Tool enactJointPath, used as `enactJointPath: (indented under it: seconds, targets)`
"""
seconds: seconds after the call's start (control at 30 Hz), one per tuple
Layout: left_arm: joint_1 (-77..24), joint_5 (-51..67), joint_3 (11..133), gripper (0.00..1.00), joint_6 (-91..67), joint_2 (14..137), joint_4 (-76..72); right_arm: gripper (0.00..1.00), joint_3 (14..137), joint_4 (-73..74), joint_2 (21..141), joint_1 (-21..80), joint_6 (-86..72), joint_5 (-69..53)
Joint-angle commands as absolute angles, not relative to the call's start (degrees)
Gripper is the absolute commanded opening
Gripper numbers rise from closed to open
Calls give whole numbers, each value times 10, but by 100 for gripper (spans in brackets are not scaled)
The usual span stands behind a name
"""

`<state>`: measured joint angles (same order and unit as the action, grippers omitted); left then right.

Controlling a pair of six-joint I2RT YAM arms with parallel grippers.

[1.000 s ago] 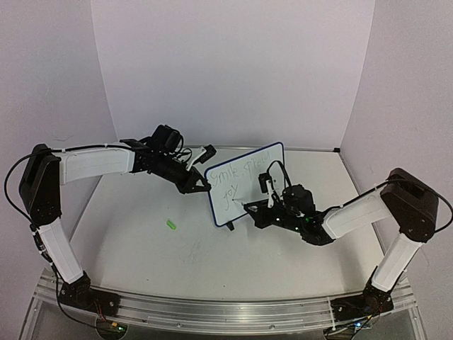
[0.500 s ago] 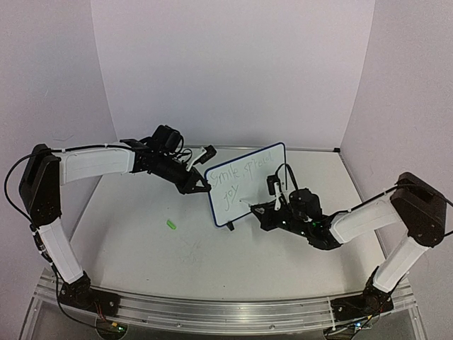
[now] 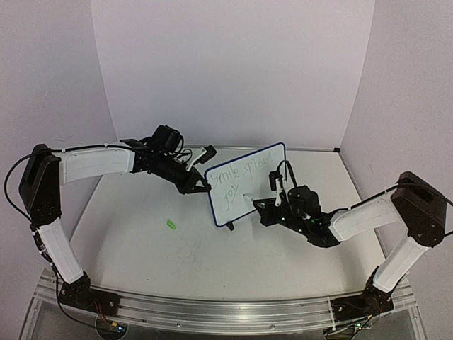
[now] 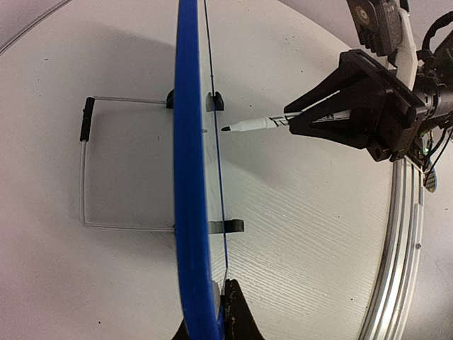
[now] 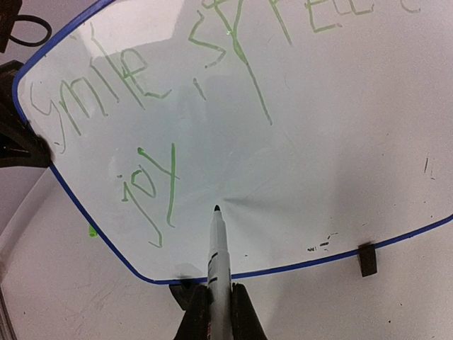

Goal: Write a sentence on the whiteboard

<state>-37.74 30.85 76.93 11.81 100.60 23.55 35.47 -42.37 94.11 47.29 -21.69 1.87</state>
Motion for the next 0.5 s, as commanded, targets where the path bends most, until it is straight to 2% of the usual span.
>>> enactJointPath:
  seconds: [0.0,0.47]
  targets:
    - [-382,277,775,0,140,1026,280,0,382,-429,955,474,-212,34]
    - [-383,276,774,0,140,1026,280,0,394,-426,968,473,-208,42]
